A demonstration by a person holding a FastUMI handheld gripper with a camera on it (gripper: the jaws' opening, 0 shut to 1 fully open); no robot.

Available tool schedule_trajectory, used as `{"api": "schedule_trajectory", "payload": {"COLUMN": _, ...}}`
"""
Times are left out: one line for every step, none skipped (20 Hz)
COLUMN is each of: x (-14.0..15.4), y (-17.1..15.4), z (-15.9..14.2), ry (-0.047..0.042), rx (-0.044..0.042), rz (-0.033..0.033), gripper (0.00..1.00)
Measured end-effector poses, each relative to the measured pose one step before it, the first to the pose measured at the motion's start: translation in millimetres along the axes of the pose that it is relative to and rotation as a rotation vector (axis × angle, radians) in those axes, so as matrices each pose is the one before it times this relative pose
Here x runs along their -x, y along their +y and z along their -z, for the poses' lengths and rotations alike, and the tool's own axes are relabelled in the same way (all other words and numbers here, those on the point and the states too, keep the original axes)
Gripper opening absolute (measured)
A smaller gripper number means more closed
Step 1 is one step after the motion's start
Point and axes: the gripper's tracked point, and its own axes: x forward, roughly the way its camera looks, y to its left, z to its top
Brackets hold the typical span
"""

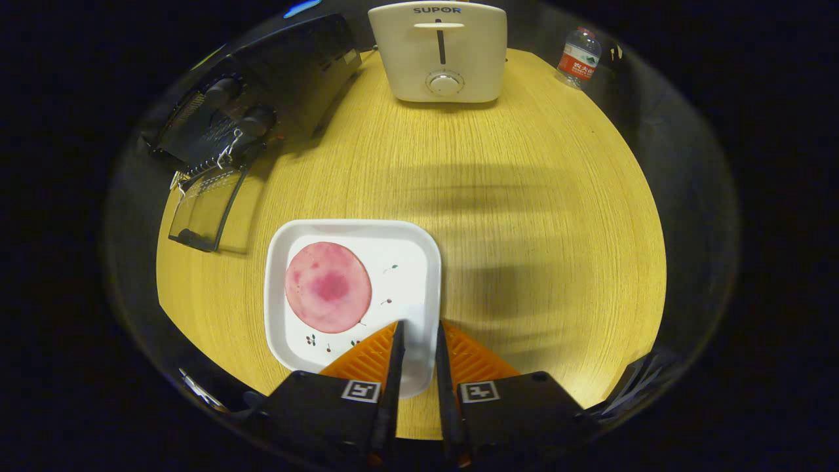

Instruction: Open the toaster oven, put the food inside, and close the toaster oven door.

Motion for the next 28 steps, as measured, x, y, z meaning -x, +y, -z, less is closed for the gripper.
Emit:
{"api": "schedule_trajectory", "payload": {"x": 1.81, "y": -1.51, "z": -1.12, "ry": -0.00516, "rx": -0.00055, "rz": -0.00538, "gripper": 0.28}}
{"api": "schedule_trajectory", "payload": {"x": -5.52, "y": -0.96, "z": 4.62, "ry": 0.01159, "rx": -0.01681, "rz": -0.00694, "gripper": 0.24}}
{"api": "schedule_trajectory", "payload": {"x": 3.92, "y": -1.82, "z": -2.68, "ry": -0.0115, "rx": -0.00801, "rz": -0.00195, "gripper": 0.18}}
{"api": "schedule_trajectory", "payload": {"x": 19.07, "y": 2.35, "z": -1.02, "ry": 0.00078, "rx": -0.02405, "rz": -0.01522, "gripper": 0.1}}
{"api": "schedule_trajectory", "payload": {"x": -19.53, "y": -1.18, "z": -0.46, "ry": -0.01594, "rx": -0.01723, "rz": -0.02189, "gripper": 0.06}}
{"api": "schedule_trajectory", "payload": {"x": -4.44, "y": 2.47, "z": 2.2, "ry": 0.00593, "rx": -0.00115, "rz": -0.03611, "gripper": 0.03}}
{"api": "schedule_trajectory", "payload": {"x": 5.57, "y": 2.53, "z": 2.61, "ry": -0.00075, "rx": -0.013, "rz": -0.02325, "gripper": 0.03}}
{"api": "schedule_trajectory", "payload": {"x": -2.03, "y": 0.41, "z": -0.03, "ry": 0.00504, "rx": -0.01733, "rz": -0.02141, "gripper": 0.02}}
{"api": "schedule_trajectory", "payload": {"x": 1.6, "y": 0.05, "z": 0.38, "ry": 0.00715, "rx": -0.01769, "rz": -0.0143, "gripper": 0.02}}
{"api": "schedule_trajectory", "payload": {"x": 1.06, "y": 0.95, "z": -0.5, "ry": 0.00144, "rx": -0.02533, "rz": -0.01809, "gripper": 0.02}}
{"api": "schedule_trajectory", "payload": {"x": -1.61, "y": 2.66, "z": 2.78, "ry": 0.01191, "rx": -0.03068, "rz": -0.02893, "gripper": 0.02}}
{"api": "schedule_trajectory", "payload": {"x": 0.04, "y": 1.57, "z": 2.42, "ry": 0.00918, "rx": -0.0368, "rz": -0.02689, "gripper": 0.02}}
{"api": "schedule_trajectory", "payload": {"x": -0.91, "y": 2.48, "z": 2.84, "ry": 0.00533, "rx": -0.05591, "rz": -0.02707, "gripper": 0.02}}
{"api": "schedule_trajectory", "payload": {"x": -0.02, "y": 1.66, "z": 2.72, "ry": 0.00416, "rx": -0.06501, "rz": -0.03152, "gripper": 0.02}}
{"api": "schedule_trajectory", "payload": {"x": -0.32, "y": 1.87, "z": 2.66, "ry": -0.00075, "rx": -0.04946, "rz": -0.0201, "gripper": 0.02}}
{"api": "schedule_trajectory", "payload": {"x": 1.01, "y": 1.62, "z": 1.84, "ry": -0.00324, "rx": -0.05122, "rz": -0.01935, "gripper": 0.02}}
{"api": "schedule_trajectory", "payload": {"x": 0.35, "y": 1.0, "z": 1.23, "ry": -0.00734, "rx": -0.03546, "rz": -0.01475, "gripper": 0.02}}
{"api": "schedule_trajectory", "payload": {"x": 2.45, "y": 1.64, "z": 0.41, "ry": -0.01167, "rx": -0.03436, "rz": -0.01696, "gripper": 0.02}}
{"api": "schedule_trajectory", "payload": {"x": 2.11, "y": 0.38, "z": 0.33, "ry": -0.00858, "rx": -0.01866, "rz": -0.01294, "gripper": 0.02}}
{"api": "schedule_trajectory", "payload": {"x": 2.54, "y": -0.9, "z": 0.22, "ry": -0.00963, "rx": -0.01772, "rz": -0.00991, "gripper": 0.02}}
{"api": "schedule_trajectory", "payload": {"x": 3.32, "y": 0.15, "z": 0.82, "ry": -0.00817, "rx": -0.02298, "rz": -0.01332, "gripper": 0.02}}
{"api": "schedule_trajectory", "payload": {"x": 2.64, "y": 1.17, "z": -0.26, "ry": -0.01446, "rx": -0.03071, "rz": -0.016, "gripper": 0.02}}
{"api": "schedule_trajectory", "payload": {"x": 4.87, "y": -0.17, "z": 0.38, "ry": -0.01933, "rx": -0.03566, "rz": -0.01785, "gripper": 0.02}}
{"api": "schedule_trajectory", "payload": {"x": 3.48, "y": -0.18, "z": 0.22, "ry": -0.01509, "rx": -0.0246, "rz": -0.01371, "gripper": 0.02}}
{"api": "schedule_trajectory", "payload": {"x": 3.66, "y": -1.13, "z": 1.41, "ry": -0.01487, "rx": -0.0225, "rz": -0.01161, "gripper": 0.02}}
{"api": "schedule_trajectory", "payload": {"x": 4.16, "y": -0.97, "z": 0.97, "ry": -0.0133, "rx": -0.01457, "rz": -0.0083, "gripper": 0.02}}
{"api": "schedule_trajectory", "payload": {"x": 1.94, "y": 1.55, "z": 2.49, "ry": -0.01297, "rx": -0.01156, "rz": -0.00662, "gripper": 0.02}}
{"api": "schedule_trajectory", "payload": {"x": 1.99, "y": 1.16, "z": 1.28, "ry": -0.01521, "rx": -0.01064, "rz": -0.00894, "gripper": 0.02}}
